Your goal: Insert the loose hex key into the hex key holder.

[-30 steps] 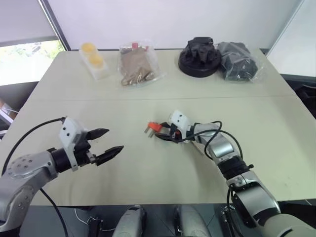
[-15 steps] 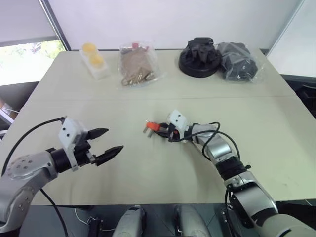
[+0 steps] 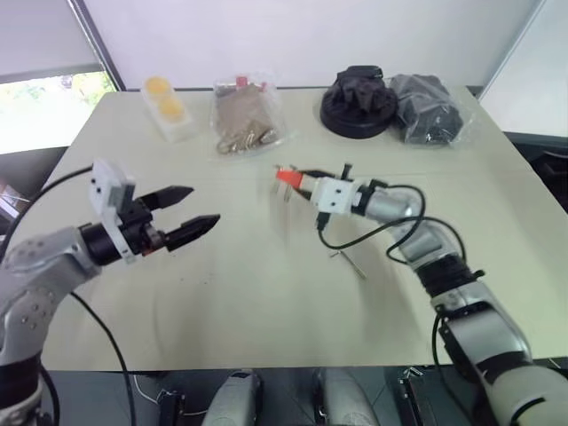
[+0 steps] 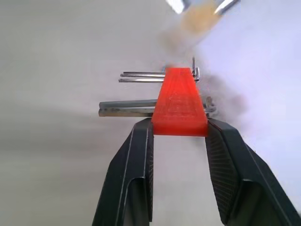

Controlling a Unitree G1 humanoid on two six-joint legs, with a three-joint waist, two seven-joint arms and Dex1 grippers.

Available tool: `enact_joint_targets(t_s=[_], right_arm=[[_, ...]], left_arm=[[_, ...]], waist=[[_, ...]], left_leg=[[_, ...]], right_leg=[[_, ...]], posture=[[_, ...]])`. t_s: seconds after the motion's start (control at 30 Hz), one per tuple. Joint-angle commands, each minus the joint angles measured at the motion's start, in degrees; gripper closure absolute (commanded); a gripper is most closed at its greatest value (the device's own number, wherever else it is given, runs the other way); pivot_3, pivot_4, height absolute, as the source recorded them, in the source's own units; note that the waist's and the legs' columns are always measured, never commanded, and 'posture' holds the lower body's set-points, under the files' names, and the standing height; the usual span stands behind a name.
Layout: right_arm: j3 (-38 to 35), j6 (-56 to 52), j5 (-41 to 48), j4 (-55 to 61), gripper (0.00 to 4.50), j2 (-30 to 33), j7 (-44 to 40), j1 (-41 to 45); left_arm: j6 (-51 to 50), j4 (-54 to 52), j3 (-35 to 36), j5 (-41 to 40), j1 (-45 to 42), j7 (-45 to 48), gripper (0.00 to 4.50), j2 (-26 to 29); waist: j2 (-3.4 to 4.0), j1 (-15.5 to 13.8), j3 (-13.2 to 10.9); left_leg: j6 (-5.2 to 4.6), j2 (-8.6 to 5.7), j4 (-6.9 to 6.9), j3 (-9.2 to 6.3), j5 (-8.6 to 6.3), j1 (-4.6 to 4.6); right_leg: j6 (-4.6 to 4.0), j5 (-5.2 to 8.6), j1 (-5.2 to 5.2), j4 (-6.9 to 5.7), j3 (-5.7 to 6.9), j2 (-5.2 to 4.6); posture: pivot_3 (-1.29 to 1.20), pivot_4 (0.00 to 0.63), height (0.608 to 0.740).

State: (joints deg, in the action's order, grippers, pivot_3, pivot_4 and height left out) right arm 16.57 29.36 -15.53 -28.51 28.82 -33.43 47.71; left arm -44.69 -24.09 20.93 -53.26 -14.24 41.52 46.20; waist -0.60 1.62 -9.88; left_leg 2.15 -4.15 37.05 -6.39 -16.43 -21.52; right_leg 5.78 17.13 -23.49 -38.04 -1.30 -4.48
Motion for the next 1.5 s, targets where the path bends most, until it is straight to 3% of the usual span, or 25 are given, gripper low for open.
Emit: enact_joint_targets(t_s=[0.03,0.2,0.37,0.9,1.23,1.33,1.5], right_arm=[[-0.72,9.74,-0.45,0.72,3.5,2.48,-0.05,3.87],[0.07,21.57,-0.11,2.32,3.5,5.78,-1.91,7.61],[-0.01,25.46,1.58,4.39,3.5,6.02,-2.81,8.5],[0.71,25.59,4.38,8.58,3.5,5.8,-7.39,8.55],[0.45,24.29,5.37,10.59,3.5,5.67,-9.0,8.32],[0.34,23.95,5.39,11.16,3.5,5.84,-9.27,8.08],[0.22,23.15,5.61,12.48,3.5,5.95,-9.69,7.45]], left_arm=[[-1.04,3.07,-1.4,-1.81,-5.0,1.01,0.0,-0.18],[-0.61,7.18,-5.83,-0.14,-11.91,3.18,0.0,-1.66],[-0.18,8.9,-8.87,0.41,-16.33,4.65,0.0,-3.81],[-0.91,9.03,-12.05,1.21,-21.77,4.46,0.0,-10.99],[-0.04,10.17,-13.7,3.18,-21.94,5.09,0.0,-12.41],[0.14,10.37,-14.01,3.69,-22.25,5.13,0.87,-13.21],[0.28,10.61,-14.37,4.04,-22.44,5.16,3.35,-14.5]], waist=[[-0.01,0.29,-0.01],[-0.02,0.82,-0.01],[-0.02,0.95,-0.01],[-0.02,0.87,-0.01],[-0.02,0.83,-0.01],[-0.02,0.8,-0.01],[-0.02,0.78,-0.01]], left_leg=[[0.0,0.0,0.0,0.0,0.0,-0.01],[0.0,-0.02,0.08,0.0,0.0,-0.01],[0.0,0.0,0.06,0.0,0.01,0.0],[0.01,0.0,0.1,-0.02,0.01,-0.01],[0.02,0.0,0.11,-0.02,0.02,-0.01],[0.02,-0.01,0.13,-0.02,0.02,-0.01],[0.02,-0.01,0.13,-0.02,0.02,-0.01]], right_leg=[[0.0,0.0,-0.01,0.0,0.0,0.0],[0.01,0.0,0.05,0.01,0.02,0.0],[0.01,0.0,0.03,-0.01,0.02,0.02],[0.01,0.0,0.03,-0.03,0.0,0.02],[0.01,0.0,0.03,-0.04,0.0,0.02],[0.01,0.0,0.04,-0.04,0.0,0.01],[0.01,-0.01,0.04,-0.04,0.0,0.01]], posture=[[0.0,0.15,0.74],[0.0,0.15,0.74],[0.0,0.15,0.74],[0.0,0.15,0.74],[0.0,0.15,0.74],[0.0,0.15,0.74],[0.0,0.15,0.74]])
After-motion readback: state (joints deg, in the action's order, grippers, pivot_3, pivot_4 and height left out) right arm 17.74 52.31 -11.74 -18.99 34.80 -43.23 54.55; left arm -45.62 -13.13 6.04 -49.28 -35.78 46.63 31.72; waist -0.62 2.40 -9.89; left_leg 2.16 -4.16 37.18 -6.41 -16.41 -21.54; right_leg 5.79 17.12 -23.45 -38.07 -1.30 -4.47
